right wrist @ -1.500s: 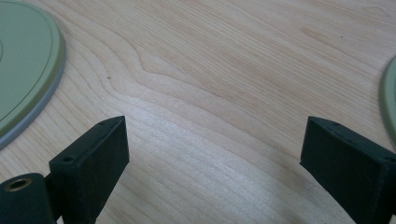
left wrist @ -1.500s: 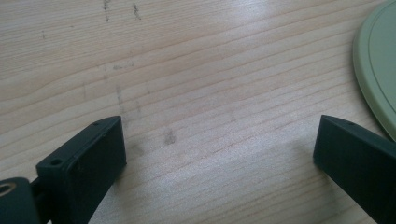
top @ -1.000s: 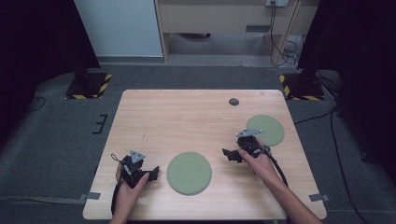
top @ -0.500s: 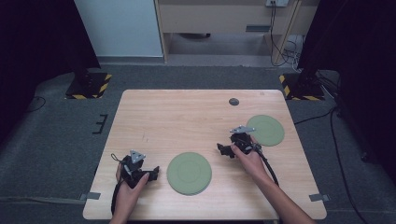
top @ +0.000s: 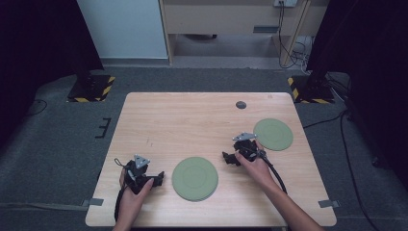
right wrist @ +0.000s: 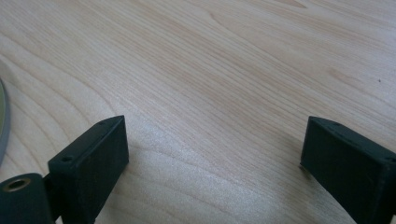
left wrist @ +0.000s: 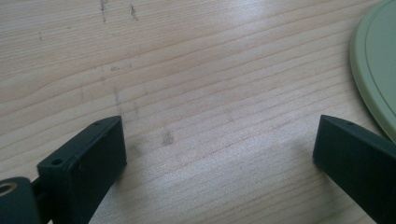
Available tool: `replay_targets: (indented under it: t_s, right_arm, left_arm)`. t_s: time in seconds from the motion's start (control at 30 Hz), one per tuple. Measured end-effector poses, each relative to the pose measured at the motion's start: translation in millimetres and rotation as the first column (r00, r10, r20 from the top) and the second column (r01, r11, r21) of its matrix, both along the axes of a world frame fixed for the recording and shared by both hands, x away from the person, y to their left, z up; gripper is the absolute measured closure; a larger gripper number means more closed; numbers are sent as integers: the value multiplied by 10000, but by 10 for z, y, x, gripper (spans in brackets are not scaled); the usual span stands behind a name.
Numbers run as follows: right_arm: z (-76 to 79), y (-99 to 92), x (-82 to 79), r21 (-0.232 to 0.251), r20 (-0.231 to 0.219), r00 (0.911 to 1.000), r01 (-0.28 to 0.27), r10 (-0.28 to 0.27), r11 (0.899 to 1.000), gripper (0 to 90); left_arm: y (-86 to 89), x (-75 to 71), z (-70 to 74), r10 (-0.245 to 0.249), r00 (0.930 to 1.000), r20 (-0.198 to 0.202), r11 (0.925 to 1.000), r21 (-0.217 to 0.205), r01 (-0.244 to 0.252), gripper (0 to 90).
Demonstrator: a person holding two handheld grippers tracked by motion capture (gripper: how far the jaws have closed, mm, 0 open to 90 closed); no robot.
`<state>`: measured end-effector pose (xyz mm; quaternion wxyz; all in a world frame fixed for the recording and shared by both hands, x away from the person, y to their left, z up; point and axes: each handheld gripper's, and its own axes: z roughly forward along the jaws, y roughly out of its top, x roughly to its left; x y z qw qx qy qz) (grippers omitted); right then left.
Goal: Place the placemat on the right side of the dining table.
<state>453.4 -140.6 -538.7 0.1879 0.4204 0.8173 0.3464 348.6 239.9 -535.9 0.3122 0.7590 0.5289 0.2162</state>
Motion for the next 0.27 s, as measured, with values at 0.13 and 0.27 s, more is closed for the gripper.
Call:
replay_targets:
  t_s: [0.13, 0.27]
  right_arm:
    - [0, -24, -30, -39, 43, 9998, -173, 173, 9998, 67]
    - [-9, -57, -47, 52, -319, 9994, 113, -111, 9999, 15]
  left_arm:
    - [-2, -5, 1, -21, 10000, -4, 10000, 4, 21, 22]
    - [-7, 2, -1, -48, 10000, -11, 10000, 1, 48, 18]
